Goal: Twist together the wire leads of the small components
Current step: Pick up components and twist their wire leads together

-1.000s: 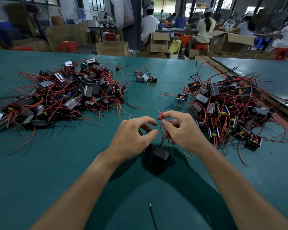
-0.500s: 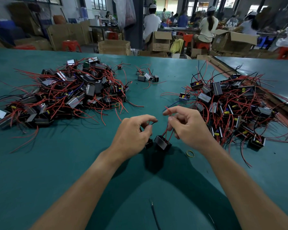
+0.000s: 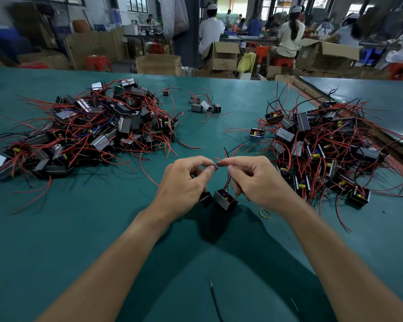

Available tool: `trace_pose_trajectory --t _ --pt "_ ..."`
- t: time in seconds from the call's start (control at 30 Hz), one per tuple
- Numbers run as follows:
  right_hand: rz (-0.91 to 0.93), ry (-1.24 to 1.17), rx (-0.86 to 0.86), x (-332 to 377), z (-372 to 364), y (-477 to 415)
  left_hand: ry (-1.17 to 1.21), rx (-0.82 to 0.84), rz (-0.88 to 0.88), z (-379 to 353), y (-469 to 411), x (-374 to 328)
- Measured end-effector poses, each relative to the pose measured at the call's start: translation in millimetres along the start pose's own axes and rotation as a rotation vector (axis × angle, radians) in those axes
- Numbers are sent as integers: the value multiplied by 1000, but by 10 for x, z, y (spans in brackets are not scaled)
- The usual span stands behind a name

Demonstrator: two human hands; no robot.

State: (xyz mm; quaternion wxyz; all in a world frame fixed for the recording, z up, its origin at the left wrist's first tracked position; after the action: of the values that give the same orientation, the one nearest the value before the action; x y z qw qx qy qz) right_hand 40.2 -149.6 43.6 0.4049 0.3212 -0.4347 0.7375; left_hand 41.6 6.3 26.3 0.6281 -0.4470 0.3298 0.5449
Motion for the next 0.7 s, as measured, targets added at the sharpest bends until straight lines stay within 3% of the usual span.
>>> trace_pose_trajectory --t 0.23,0.7 --pt "-32 4 53 -28 -4 13 26 -30 -16 33 -3 -10" --pt "23 39 -29 -41 79 -18 111 -16 37 50 9 -80"
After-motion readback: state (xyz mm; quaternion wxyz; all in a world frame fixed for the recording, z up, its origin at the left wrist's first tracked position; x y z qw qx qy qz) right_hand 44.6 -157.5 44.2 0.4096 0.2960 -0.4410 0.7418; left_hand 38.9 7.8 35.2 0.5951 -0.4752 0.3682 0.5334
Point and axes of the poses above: each hand's wrist, its own y-axis away from the middle knuckle, its own z-axis out of the back of the hand, x = y × z, the point moved 6 cm from there along -y, towards the middle knuckle, and after that the axes turned 9 degrees about z, right-handed, at the moved point
